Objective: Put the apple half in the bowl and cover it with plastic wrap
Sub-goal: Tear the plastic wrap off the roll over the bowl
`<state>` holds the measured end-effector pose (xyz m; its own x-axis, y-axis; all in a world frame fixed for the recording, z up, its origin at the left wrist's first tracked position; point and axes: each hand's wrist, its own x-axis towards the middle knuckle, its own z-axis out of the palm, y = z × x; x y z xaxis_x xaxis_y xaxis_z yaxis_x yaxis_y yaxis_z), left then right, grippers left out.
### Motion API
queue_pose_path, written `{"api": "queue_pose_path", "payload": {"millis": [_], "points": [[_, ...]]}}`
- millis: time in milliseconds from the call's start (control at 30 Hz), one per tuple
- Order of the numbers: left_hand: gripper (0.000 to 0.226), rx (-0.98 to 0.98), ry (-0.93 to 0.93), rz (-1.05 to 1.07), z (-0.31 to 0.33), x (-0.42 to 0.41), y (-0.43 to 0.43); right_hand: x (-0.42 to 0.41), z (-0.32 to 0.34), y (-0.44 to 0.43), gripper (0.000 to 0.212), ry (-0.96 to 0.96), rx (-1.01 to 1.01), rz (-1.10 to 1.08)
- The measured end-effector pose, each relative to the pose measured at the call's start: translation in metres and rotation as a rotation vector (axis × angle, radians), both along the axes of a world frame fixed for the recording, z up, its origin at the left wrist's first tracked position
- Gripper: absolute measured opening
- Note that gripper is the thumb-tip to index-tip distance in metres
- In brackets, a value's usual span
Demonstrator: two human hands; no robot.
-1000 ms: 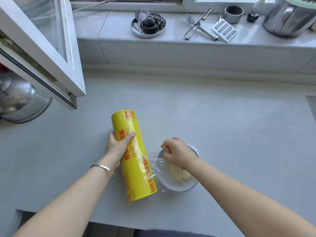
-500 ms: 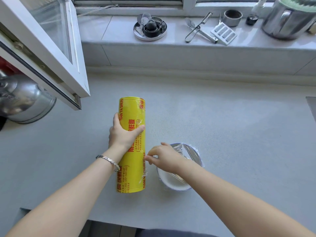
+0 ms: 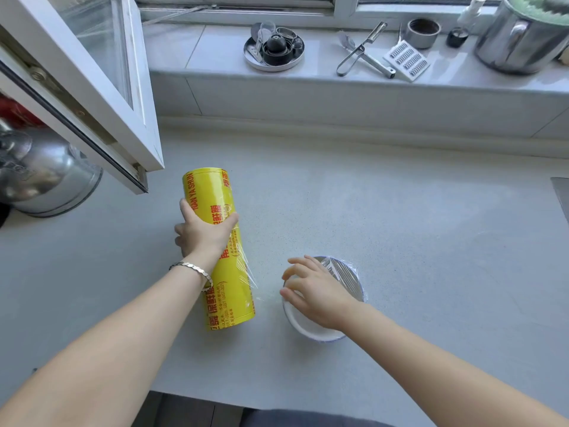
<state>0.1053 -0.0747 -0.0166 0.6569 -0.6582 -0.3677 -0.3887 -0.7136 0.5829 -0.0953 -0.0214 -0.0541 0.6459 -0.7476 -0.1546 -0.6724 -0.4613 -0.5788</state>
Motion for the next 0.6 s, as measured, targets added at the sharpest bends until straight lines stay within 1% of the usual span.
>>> {"api": "queue_pose_path", "payload": {"millis": [67, 100, 200, 267, 400, 467, 600], "points": [[0.101, -0.008, 0.01, -0.037, 0.003, -0.007, 0.0, 0.007, 0.009, -0.002, 0.064, -0.017, 0.066, -0.04], [0.101, -0.018, 0.017, -0.056, 0.004, -0.01, -0.001, 0.014, 0.013, -0.003, 0.062, -0.019, 0.088, -0.046], [0.101, -0.055, 0.036, -0.093, 0.01, -0.016, -0.005, 0.032, 0.013, -0.008, 0.049, 0.051, 0.203, -0.018], [0.102, -0.076, 0.037, -0.107, 0.014, -0.016, -0.008, 0.035, 0.008, -0.012, 0.039, 0.066, 0.253, -0.01], [0.102, -0.119, 0.066, -0.08, 0.02, -0.013, -0.011, 0.034, 0.007, -0.009, 0.031, 0.005, 0.275, -0.032], [0.102, -0.135, 0.065, -0.066, 0.02, -0.013, -0.012, 0.032, 0.009, -0.005, 0.029, -0.04, 0.251, -0.059], [0.102, -0.177, 0.088, 0.064, 0.019, -0.011, -0.016, 0.02, 0.011, -0.001, 0.025, -0.109, 0.208, -0.093]]}}
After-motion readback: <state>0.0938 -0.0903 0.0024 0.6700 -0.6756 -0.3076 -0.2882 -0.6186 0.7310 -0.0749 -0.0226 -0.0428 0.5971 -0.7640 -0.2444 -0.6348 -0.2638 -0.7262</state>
